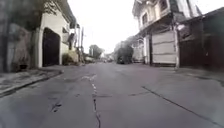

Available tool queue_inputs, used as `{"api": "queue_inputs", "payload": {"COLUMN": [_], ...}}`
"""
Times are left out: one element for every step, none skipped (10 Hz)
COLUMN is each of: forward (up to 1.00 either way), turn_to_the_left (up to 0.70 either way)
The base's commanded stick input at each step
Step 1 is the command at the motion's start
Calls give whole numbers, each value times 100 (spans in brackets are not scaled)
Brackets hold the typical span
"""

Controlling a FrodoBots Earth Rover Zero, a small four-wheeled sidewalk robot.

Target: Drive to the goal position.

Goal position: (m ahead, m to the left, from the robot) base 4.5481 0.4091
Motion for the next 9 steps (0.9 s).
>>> {"api": "queue_inputs", "payload": {"forward": [100,100,100,100,100,100,100,100,100], "turn_to_the_left": [10,3,-5,-13,-22,-30,-30,-30,-30]}}
